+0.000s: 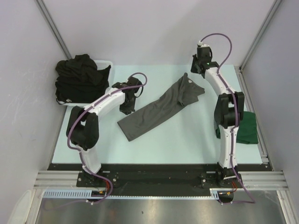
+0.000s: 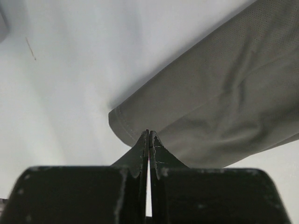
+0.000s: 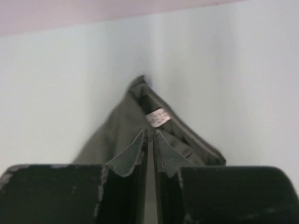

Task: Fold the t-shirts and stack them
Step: Rotate the tshirt 90 degrees

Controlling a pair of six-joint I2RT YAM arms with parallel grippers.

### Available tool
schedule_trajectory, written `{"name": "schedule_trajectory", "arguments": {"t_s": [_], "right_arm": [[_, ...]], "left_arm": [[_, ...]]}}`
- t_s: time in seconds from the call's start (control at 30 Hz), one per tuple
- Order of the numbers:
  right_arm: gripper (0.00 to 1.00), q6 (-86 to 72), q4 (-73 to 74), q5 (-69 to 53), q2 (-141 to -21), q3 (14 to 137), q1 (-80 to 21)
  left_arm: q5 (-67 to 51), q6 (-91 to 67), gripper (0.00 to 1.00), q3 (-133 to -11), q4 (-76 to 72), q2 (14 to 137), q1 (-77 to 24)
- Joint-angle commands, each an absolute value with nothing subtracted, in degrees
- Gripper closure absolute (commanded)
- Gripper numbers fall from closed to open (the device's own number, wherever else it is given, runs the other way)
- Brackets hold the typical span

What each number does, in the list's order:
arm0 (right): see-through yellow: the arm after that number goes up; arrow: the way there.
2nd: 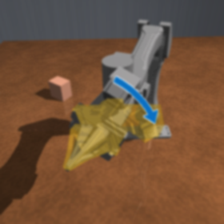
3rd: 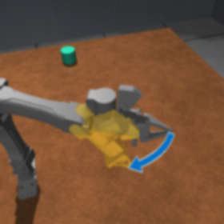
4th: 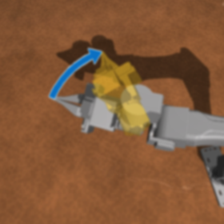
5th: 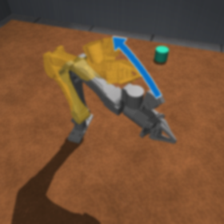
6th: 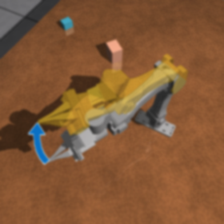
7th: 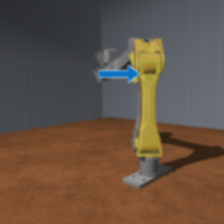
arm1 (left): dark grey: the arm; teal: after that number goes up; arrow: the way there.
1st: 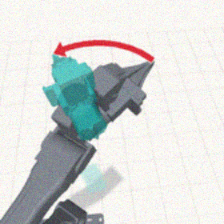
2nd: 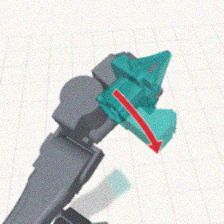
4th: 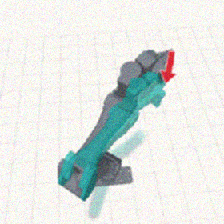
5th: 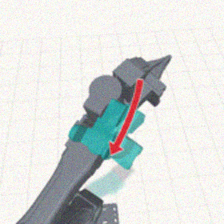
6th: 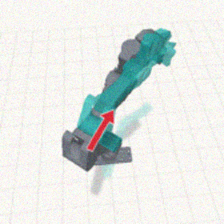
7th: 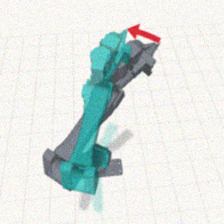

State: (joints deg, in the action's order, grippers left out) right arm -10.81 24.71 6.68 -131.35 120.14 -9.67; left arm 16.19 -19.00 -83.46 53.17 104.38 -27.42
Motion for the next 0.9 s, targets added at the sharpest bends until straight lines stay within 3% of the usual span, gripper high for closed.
{"name": "schedule_trajectory", "arguments": {"t_s": [0.0,0.17,0.23,0.3,0.5,0.67,0.8,0.87], "right_arm": [[0.83,-14.41,21.53,0.62,-121.21,116.47,-11.42],[0.81,-15.99,20.48,-2.72,-114.97,106.62,-15.37],[0.8,-16.52,22.4,-3.51,-114.43,105.21,-17.65],[0.81,-17.14,25.82,-4.65,-114.7,105.29,-19.24],[0.84,-17.75,27.6,-2.55,-111.63,100.12,-23.9],[0.83,-19.33,27.95,-4.3,-110.65,96.07,-26.27],[0.83,-20.83,28.39,-6.32,-111.97,95.1,-29.17],[0.83,-22.4,27.95,-8.08,-112.41,95.27,-30.23]], "left_arm": [[15.03,-18.55,1.0,-85.95,50.01,105.55,-27.77],[16.34,-17.49,1.0,-90.87,51.06,106.43,-27.68],[17.4,-17.14,0.94,-92.8,51.94,106.61,-27.6],[18.71,-16.53,0.81,-93.77,52.21,106.35,-27.51],[21.35,-16.17,0.54,-99.04,53.44,105.12,-26.63],[24.78,-16.79,0.46,-104.49,55.02,103.45,-26.1],[27.59,-17.31,0.33,-106.35,55.72,100.99,-25.4],[27.6,-17.49,0.33,-105.82,55.9,99.33,-24.7]]}}
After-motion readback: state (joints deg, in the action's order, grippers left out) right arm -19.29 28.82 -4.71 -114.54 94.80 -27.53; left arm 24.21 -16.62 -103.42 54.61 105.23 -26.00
